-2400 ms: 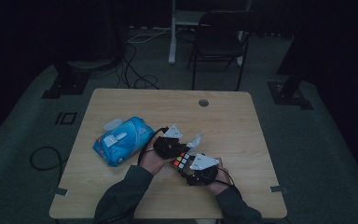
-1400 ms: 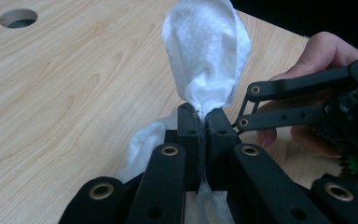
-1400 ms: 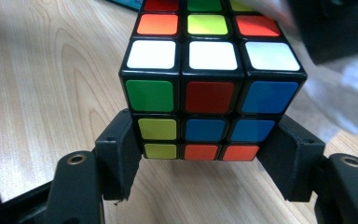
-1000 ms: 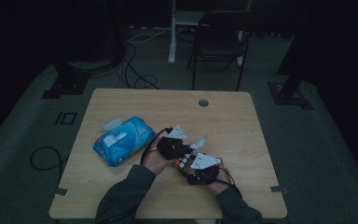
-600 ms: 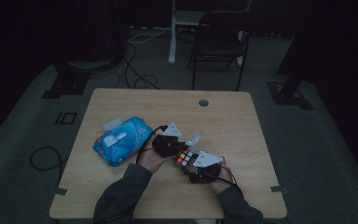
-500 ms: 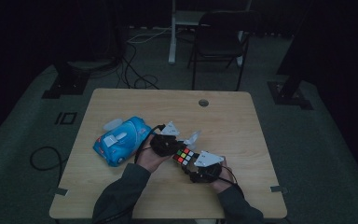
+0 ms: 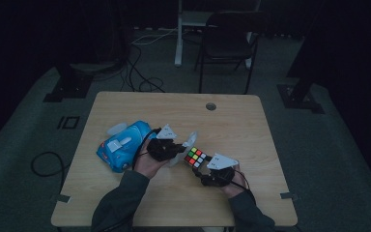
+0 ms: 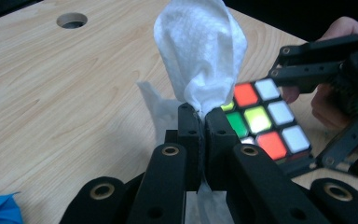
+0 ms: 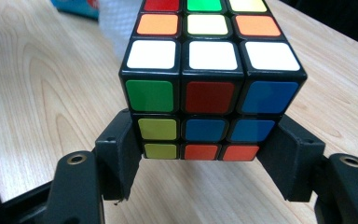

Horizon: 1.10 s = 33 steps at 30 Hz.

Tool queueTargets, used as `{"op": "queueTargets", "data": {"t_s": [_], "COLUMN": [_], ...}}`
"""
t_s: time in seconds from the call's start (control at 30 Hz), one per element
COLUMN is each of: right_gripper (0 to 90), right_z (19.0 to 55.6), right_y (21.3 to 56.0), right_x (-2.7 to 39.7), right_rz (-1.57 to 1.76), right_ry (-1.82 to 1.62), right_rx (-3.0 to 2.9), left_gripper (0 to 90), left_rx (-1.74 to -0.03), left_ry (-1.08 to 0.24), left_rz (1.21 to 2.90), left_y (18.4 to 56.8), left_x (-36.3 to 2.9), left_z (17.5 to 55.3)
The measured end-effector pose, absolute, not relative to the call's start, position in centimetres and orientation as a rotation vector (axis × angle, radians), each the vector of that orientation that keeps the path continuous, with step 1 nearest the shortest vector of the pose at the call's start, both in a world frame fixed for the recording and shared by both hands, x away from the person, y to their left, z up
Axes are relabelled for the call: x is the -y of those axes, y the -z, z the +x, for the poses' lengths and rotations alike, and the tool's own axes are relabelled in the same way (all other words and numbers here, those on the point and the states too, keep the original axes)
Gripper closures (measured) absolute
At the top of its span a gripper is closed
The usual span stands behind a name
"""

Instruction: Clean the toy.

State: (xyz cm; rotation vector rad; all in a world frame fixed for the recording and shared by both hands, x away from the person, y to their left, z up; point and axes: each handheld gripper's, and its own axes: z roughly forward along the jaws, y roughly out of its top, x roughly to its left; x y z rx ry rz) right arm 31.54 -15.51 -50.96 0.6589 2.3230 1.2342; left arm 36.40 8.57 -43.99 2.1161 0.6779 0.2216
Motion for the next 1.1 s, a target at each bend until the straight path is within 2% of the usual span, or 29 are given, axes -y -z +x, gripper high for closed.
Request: {"op": "queueTargets", "data": {"t_s": [0.47, 1.1], "right_gripper": [35.0, 35.0], "right_z": [31.8, 33.0], "right_y": [49.4, 48.0], "right_x": [16.9, 17.5], "right_rz": [0.74, 0.819], "right_ry": [-1.34, -1.298], "right_rx": [-2.257, -2.202], "left_gripper": [87.9, 87.9], "left_rx": [-0.711, -0.701], "left_ry": [-0.241, -0.239], "left_rz": [2.105, 2.105], "left_y": [46.2, 47.7], "left_x": [-8.9, -8.9], "left_z": [35.9, 35.2]}}
